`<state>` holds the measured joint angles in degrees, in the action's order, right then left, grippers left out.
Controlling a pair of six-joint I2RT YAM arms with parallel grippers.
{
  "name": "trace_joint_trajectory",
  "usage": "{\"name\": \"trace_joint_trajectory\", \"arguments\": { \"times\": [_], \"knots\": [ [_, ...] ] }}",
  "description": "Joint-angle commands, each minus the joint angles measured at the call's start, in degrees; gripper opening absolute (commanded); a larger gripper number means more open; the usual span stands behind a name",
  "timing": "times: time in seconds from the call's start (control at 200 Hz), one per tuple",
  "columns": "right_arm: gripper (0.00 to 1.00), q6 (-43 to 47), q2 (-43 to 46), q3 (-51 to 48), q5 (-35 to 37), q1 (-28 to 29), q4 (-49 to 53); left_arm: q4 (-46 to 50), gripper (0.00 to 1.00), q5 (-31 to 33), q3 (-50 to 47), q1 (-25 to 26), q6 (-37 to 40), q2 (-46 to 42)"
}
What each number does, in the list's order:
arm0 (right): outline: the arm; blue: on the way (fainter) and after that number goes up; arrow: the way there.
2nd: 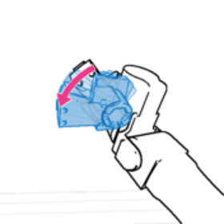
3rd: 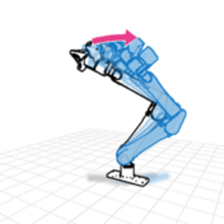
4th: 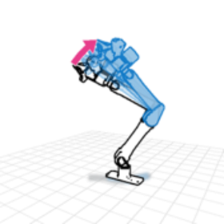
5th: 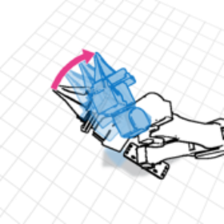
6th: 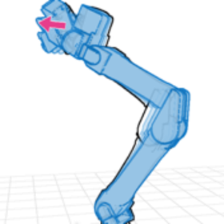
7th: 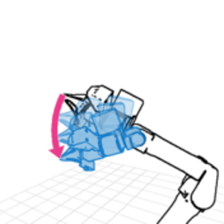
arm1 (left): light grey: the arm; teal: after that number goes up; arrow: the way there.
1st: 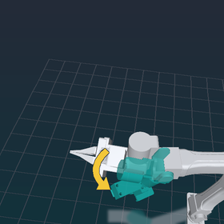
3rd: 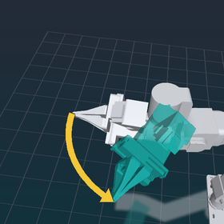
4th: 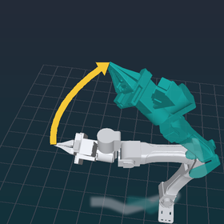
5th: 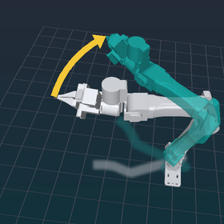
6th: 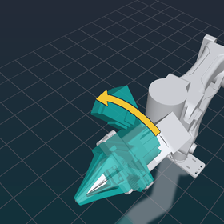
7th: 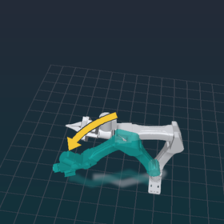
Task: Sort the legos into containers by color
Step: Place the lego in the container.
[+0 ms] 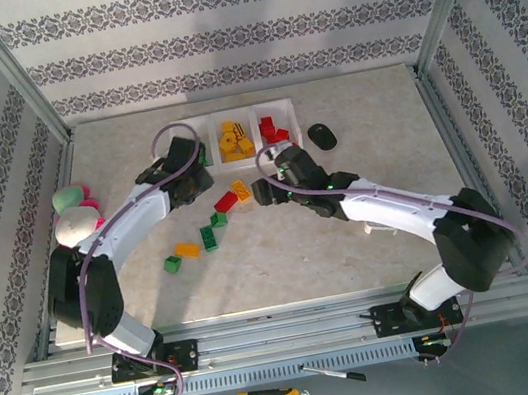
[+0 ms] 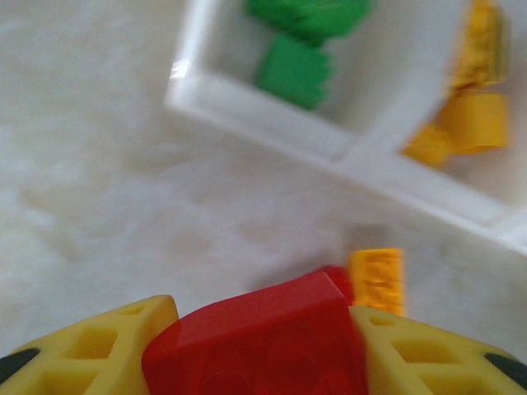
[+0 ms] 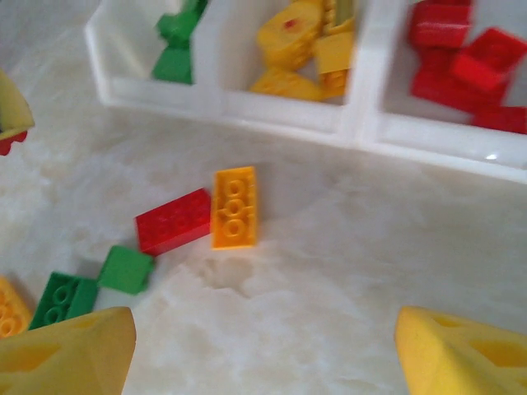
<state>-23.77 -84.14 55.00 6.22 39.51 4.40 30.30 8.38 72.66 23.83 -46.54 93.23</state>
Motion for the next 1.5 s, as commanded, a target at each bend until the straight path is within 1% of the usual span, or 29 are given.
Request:
{"name": "trace_joint_trajectory", "arguments": {
  "times": [0.0,0.16,0.285,0.475,0.64,0.71,0.809,0.849,0.969,1.084,1.169,1.334,1.424,1.494],
  "knots": [
    [0.82,-1.56,4.42,-3.21,1.60,-2.34,-0.44,1.91,0.45,0.02,7.92,3.58,4.66,5.27],
    [0.82,-0.67,9.21,-5.64,2.12,-5.23,1.12,3.60,0.45,-0.90,23.07,8.00,8.25,15.71],
    [0.82,-0.49,11.39,-6.56,2.33,-6.38,1.80,5.34,0.44,-2.36,34.89,9.85,10.63,24.19],
    [0.82,-0.67,12.42,-7.45,2.17,-7.05,1.93,10.92,0.44,-4.19,53.12,10.27,13.06,37.44],
    [0.82,-0.93,13.11,-8.23,2.03,-7.29,1.95,18.75,0.44,-3.73,70.62,10.27,16.16,49.21],
    [0.82,-1.07,13.64,-8.63,2.03,-7.49,1.94,20.35,0.44,-3.46,75.57,10.28,16.85,52.58],
    [0.82,-1.15,14.40,-9.08,2.19,-7.85,2.33,19.32,0.44,-3.81,76.39,10.28,17.10,53.92],
    [0.82,-1.19,14.82,-9.25,2.14,-7.95,2.44,19.03,0.46,-3.97,76.40,10.28,17.10,54.02],
    [0.81,-1.11,15.93,-9.61,2.13,-8.30,2.78,18.57,0.71,-3.90,76.40,10.34,17.14,53.52],
    [0.82,-0.96,16.55,-9.74,1.74,-8.39,2.94,17.94,0.82,-3.38,76.40,10.31,17.69,51.83],
    [0.82,-0.94,16.35,-9.61,0.76,-8.42,2.80,17.90,0.87,-2.51,76.31,10.37,18.28,50.00],
    [0.82,-0.35,14.36,-8.41,-2.35,-7.92,2.06,18.56,0.91,-0.39,74.69,10.75,20.75,44.59],
    [0.82,0.67,12.13,-7.01,-3.20,-6.64,1.93,18.99,0.95,0.70,71.33,10.88,22.01,40.53],
    [0.82,1.14,9.89,-5.64,-3.36,-5.41,2.09,18.25,0.98,1.68,66.36,10.88,22.62,36.43]
  ]
}}
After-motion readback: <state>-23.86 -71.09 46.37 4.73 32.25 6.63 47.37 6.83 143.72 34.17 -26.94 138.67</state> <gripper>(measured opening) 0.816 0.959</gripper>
